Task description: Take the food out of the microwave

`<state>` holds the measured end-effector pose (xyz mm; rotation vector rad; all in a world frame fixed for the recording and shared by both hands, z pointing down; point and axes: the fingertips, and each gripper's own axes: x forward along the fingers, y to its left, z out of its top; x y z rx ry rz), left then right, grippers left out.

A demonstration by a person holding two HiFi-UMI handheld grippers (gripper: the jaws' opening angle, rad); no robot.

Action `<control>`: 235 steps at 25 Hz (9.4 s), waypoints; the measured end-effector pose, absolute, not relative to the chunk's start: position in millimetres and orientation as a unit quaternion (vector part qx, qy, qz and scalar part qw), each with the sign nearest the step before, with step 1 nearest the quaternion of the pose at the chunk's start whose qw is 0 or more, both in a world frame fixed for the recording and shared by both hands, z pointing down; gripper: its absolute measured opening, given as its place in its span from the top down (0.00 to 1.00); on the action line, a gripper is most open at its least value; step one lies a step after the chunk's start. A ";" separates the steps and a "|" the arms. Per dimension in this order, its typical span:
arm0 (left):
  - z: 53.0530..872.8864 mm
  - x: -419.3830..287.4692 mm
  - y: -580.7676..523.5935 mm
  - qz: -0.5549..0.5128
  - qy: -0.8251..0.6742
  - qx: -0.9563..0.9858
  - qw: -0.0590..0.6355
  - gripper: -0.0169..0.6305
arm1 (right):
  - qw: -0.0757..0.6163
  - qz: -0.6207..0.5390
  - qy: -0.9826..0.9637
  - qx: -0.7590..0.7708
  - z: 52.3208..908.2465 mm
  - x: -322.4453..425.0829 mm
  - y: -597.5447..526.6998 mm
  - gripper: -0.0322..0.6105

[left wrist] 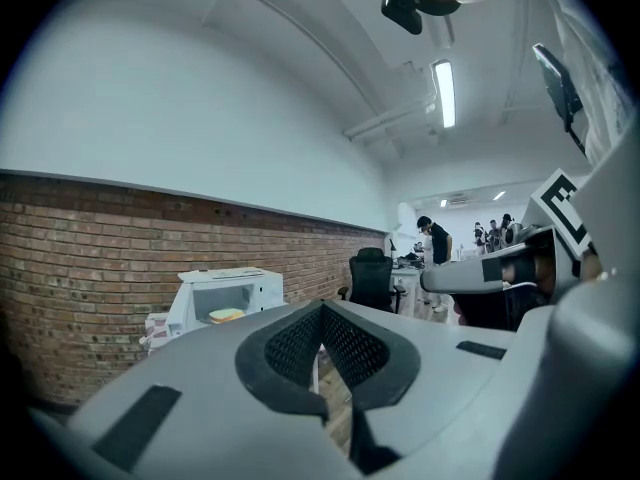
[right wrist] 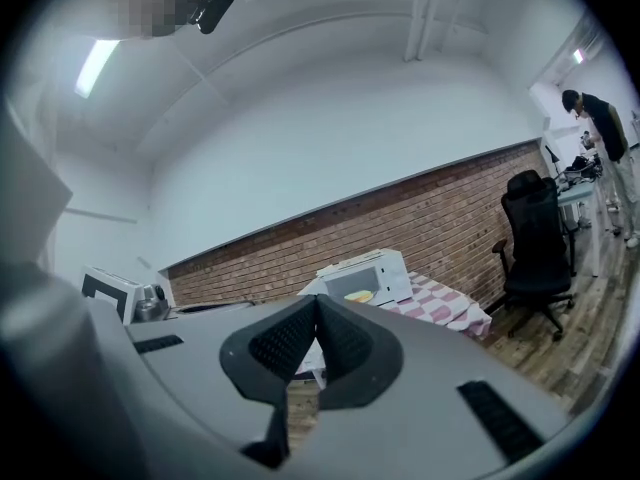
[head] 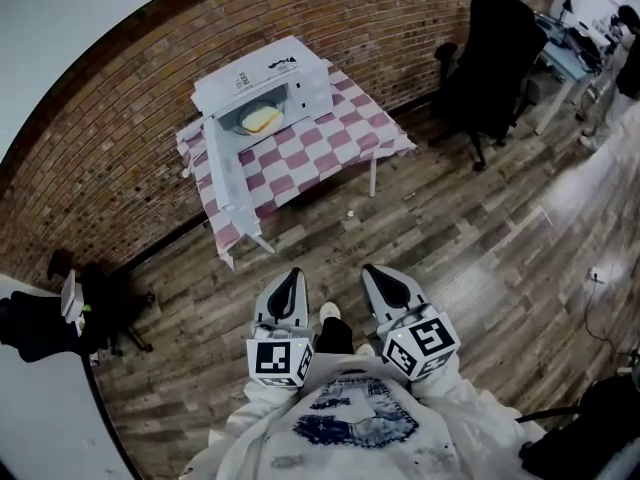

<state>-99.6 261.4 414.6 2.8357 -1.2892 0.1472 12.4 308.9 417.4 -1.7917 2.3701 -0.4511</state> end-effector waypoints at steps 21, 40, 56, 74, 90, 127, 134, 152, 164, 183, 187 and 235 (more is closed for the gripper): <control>431.2 -72.5 161.5 0.038 -0.422 0.906 0.022 0.96 | 0.041 -0.153 0.794 -0.587 434.3 33.7 213.7 0.93; 428.2 -89.8 -40.7 0.043 -0.462 0.885 0.040 0.96 | 0.004 -0.158 0.823 -0.546 428.8 11.9 0.5 0.93; 427.6 -93.0 -98.9 0.040 -0.461 0.885 0.049 0.96 | 0.002 -0.166 0.820 -0.547 427.7 7.4 -60.9 0.93; 425.0 -86.4 -154.1 0.033 -0.498 0.865 0.057 0.96 | -0.003 -0.158 0.849 -0.504 422.5 9.6 -129.5 0.93; 436.4 -72.0 -235.4 0.041 -0.554 0.827 0.085 0.96 | -0.004 -0.161 0.879 -0.449 425.2 35.4 -226.2 0.93; 524.3 -65.2 -282.5 0.029 -0.542 0.796 0.269 0.58 | -0.031 -0.178 0.893 -0.413 444.1 47.4 -268.9 0.93; 554.9 -66.3 -298.1 0.002 -0.531 0.783 0.324 0.57 | -0.041 -0.181 0.894 -0.408 448.0 45.7 -269.5 0.93; 640.4 -71.0 -324.1 -0.073 -0.507 0.727 0.457 0.60 | -0.063 -0.189 0.882 -0.427 458.5 71.7 -274.2 0.93; 672.8 -57.9 -343.1 -0.170 -0.441 0.660 0.584 0.60 | -0.068 -0.190 0.876 -0.438 461.8 84.7 -272.2 0.93; 696.3 -48.1 -366.3 -0.228 -0.386 0.605 0.658 0.60 | -0.078 -0.197 0.866 -0.452 467.2 97.5 -269.2 0.93; 697.5 -41.7 -369.3 -0.242 -0.368 0.600 0.668 0.60 | -0.079 -0.200 0.864 -0.455 468.5 100.3 -268.8 0.93; 704.4 -25.2 -378.7 -0.315 -0.340 0.550 0.694 0.93 | -0.074 -0.225 0.844 -0.481 477.9 122.1 -254.4 0.93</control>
